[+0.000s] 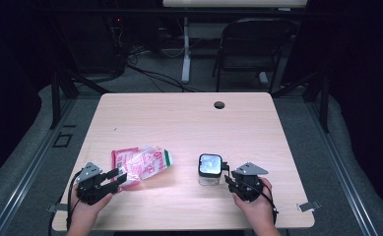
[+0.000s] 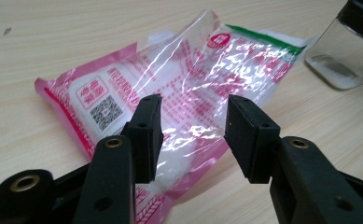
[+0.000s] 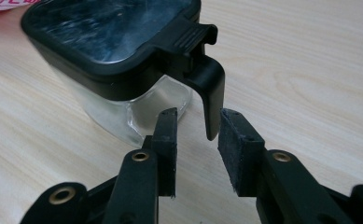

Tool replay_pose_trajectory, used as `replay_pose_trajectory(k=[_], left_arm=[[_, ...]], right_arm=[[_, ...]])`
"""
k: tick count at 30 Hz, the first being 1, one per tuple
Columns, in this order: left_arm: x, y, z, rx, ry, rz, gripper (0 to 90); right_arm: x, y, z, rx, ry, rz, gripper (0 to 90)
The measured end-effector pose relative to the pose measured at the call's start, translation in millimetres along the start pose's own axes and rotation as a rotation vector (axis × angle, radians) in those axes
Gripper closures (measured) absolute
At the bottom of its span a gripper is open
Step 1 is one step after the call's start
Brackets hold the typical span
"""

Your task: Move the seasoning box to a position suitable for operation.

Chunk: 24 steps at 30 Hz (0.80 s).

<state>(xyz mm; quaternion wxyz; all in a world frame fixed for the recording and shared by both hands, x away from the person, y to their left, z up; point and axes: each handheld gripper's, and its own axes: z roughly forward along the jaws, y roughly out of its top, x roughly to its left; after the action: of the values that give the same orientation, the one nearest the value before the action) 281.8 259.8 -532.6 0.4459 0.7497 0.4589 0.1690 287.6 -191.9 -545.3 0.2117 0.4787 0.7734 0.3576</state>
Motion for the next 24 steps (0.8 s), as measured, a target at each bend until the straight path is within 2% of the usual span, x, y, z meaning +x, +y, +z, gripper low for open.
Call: replay_pose_trajectory(k=[1,2,3,7,8,11,13,14,15,18,20,24], left_arm=[[-4.8,3.5,0.8,0.002,-0.007,0.019,58.7],[-4.8,3.5,0.8,0.002,-0.007,0.019,58.8],[-10.4,7.8,3.6,0.013,-0.011,0.044,59.5],[-16.4,13.7,9.0,0.024,-0.022,0.059,60.9],[-19.0,17.1,11.8,0.034,-0.019,0.073,61.2],[-26.4,23.2,19.9,0.035,-0.029,0.079,61.8],[-35.2,27.6,31.2,0.042,-0.044,0.100,62.2],[-35.2,27.6,31.2,0.042,-0.044,0.100,62.4],[-40.7,30.1,39.7,0.049,-0.056,0.103,62.6],[-46.9,32.2,48.4,0.050,-0.072,0.103,63.8],[-54.4,33.7,57.2,0.054,-0.086,0.119,64.5],[-66.9,33.3,70.9,0.076,-0.096,0.143,64.6]], right_arm=[[-0.8,3.2,4.2,0.003,-0.004,0.023,67.9],[-0.8,3.2,4.2,0.003,-0.004,0.023,67.9],[-0.6,5.8,9.4,0.019,-0.039,0.026,67.9],[1.3,7.5,13.5,0.009,-0.044,0.030,67.9],[2.6,7.6,14.8,0.008,-0.058,0.024,67.9],[5.4,10.1,21.3,0.005,-0.079,0.032,69.8],[4.7,11.9,23.9,0.009,-0.084,0.039,71.1],[4.5,12.5,25.3,0.011,-0.085,0.037,71.9],[4.9,12.6,26.4,0.009,-0.086,0.042,72.7],[4.8,12.9,27.9,0.019,-0.094,0.040,73.5],[4.4,13.6,29.0,0.023,-0.099,0.045,74.3],[5.9,14.6,29.8,0.026,-0.115,0.028,75.6]])
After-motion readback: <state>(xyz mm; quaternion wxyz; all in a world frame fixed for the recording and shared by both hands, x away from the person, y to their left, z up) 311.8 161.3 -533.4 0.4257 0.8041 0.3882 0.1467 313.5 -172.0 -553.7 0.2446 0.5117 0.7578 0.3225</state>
